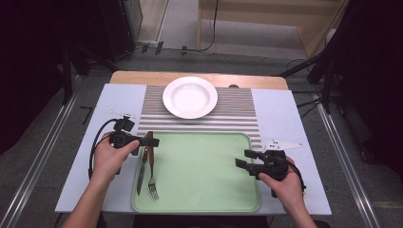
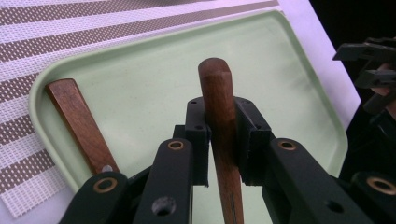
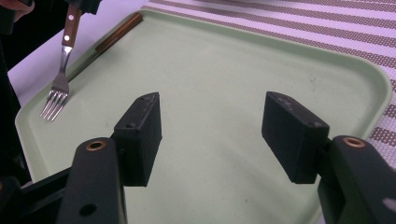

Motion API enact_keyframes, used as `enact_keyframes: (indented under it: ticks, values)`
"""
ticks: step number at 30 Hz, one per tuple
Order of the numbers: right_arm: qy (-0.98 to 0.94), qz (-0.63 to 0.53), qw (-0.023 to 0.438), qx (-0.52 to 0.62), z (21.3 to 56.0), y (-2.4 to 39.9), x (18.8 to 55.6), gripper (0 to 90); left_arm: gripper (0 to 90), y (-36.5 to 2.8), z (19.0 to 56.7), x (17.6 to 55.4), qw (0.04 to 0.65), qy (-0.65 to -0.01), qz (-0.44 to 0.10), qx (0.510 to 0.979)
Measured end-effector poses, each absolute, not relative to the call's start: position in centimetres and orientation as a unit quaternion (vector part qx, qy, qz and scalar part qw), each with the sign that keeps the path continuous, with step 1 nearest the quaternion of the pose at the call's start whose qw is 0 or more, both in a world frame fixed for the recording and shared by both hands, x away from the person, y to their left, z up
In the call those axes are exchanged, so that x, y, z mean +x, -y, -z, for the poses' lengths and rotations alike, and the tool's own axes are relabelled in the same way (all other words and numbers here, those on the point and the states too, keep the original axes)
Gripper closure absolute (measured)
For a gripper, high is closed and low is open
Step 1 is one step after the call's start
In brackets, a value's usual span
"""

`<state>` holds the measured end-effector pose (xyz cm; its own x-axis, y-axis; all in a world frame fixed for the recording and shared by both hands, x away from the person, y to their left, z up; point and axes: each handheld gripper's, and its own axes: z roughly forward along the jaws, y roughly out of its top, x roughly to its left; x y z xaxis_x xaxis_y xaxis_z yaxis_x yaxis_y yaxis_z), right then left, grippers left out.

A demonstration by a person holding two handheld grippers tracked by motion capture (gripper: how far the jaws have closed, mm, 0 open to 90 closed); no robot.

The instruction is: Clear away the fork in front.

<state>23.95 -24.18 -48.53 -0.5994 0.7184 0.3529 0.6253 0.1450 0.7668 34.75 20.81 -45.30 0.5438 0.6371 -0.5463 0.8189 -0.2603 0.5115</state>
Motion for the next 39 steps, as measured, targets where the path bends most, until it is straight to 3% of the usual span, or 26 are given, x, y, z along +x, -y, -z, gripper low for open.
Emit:
enact_keyframes:
  ticks: [27, 32, 39]
  values:
    - [-0.794, -0.437, 0.08, 0.415, 49.6, 23.9, 23.5, 37.9, 71.6, -19.5, 48.2, 35.9, 0.36, -0.49, 0.08, 0.79]
    - [-0.803, -0.431, 0.071, 0.405, 49.9, 23.9, 23.6, 44.0, 70.9, -19.2, 48.5, 36.0, 0.356, -0.489, 0.074, 0.793]
    - [-0.804, -0.42, 0.05, 0.418, 49.8, 24.1, 23.6, 41.6, 69.7, -19.2, 49.0, 36.2, 0.341, -0.487, 0.055, 0.802]
